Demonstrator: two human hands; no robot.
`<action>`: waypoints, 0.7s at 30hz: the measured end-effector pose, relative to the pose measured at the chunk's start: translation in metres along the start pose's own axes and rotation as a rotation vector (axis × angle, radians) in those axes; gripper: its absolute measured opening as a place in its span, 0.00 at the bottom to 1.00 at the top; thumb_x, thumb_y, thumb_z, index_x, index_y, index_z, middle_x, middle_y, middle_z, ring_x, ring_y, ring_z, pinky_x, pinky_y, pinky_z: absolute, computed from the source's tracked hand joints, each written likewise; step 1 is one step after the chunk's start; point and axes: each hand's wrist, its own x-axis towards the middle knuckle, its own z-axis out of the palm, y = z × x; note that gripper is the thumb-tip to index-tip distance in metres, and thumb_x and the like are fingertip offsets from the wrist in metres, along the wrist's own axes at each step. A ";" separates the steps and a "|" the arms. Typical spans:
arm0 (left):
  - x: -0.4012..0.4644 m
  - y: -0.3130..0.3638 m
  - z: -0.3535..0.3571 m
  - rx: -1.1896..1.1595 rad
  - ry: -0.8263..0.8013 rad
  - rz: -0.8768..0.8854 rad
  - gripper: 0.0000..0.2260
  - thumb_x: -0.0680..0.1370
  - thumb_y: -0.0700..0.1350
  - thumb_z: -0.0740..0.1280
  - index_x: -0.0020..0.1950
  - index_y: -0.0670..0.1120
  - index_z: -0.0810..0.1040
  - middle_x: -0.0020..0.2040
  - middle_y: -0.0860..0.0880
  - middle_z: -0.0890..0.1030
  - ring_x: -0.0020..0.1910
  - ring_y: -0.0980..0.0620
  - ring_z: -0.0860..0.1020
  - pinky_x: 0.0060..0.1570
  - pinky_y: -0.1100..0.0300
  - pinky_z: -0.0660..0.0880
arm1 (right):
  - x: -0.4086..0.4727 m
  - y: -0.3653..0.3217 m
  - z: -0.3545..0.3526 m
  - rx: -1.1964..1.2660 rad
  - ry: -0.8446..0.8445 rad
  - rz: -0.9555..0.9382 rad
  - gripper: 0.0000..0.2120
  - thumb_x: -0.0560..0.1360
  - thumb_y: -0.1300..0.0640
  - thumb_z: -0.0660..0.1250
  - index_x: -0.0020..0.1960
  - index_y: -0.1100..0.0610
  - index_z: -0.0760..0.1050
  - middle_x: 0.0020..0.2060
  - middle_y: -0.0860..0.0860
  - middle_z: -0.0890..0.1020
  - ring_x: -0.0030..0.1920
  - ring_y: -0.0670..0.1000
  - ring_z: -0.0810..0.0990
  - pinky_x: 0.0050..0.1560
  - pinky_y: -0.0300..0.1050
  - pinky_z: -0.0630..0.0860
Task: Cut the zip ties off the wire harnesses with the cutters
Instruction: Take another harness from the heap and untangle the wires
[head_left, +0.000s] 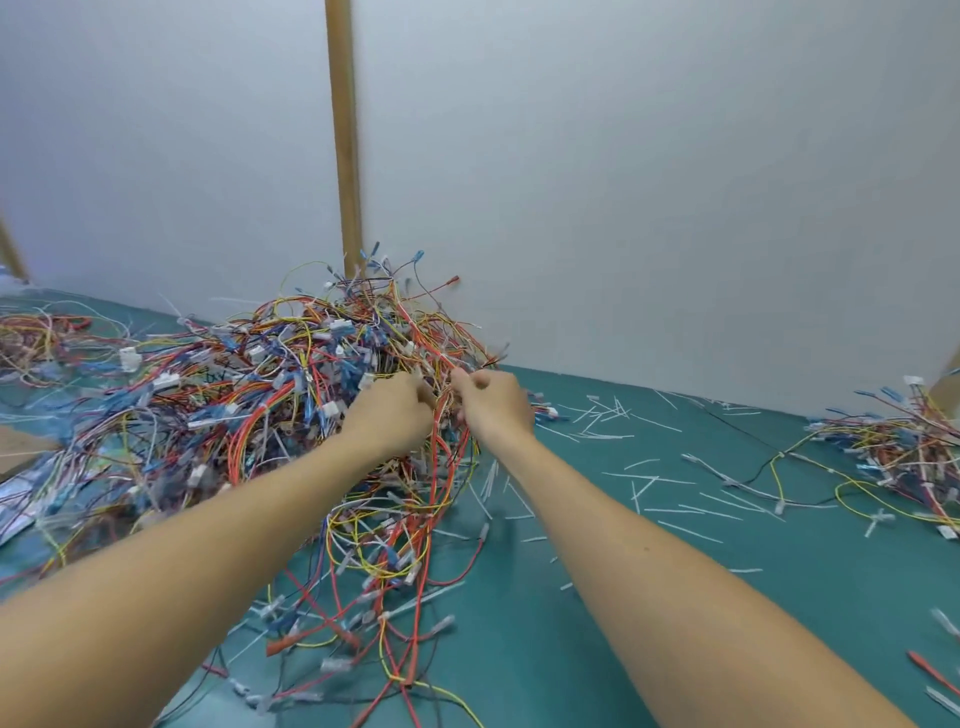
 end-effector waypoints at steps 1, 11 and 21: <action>0.002 -0.002 0.002 0.006 0.025 -0.010 0.12 0.79 0.45 0.60 0.55 0.53 0.83 0.55 0.49 0.84 0.44 0.48 0.81 0.39 0.58 0.73 | 0.002 -0.001 -0.001 -0.031 0.023 -0.017 0.20 0.83 0.43 0.60 0.44 0.54 0.84 0.34 0.49 0.85 0.40 0.51 0.83 0.40 0.46 0.72; 0.019 -0.010 -0.005 -0.290 0.347 -0.092 0.10 0.79 0.48 0.65 0.41 0.51 0.83 0.30 0.56 0.80 0.27 0.57 0.75 0.27 0.63 0.68 | -0.022 0.002 -0.033 0.241 0.548 -0.492 0.09 0.86 0.53 0.58 0.50 0.55 0.72 0.32 0.47 0.79 0.35 0.56 0.79 0.39 0.59 0.76; 0.041 0.042 -0.012 -1.064 0.099 -0.493 0.18 0.84 0.54 0.61 0.45 0.44 0.82 0.31 0.48 0.72 0.27 0.52 0.67 0.30 0.59 0.65 | -0.088 0.059 -0.036 0.042 0.344 -0.748 0.07 0.80 0.50 0.64 0.44 0.46 0.71 0.29 0.43 0.74 0.29 0.46 0.74 0.32 0.49 0.74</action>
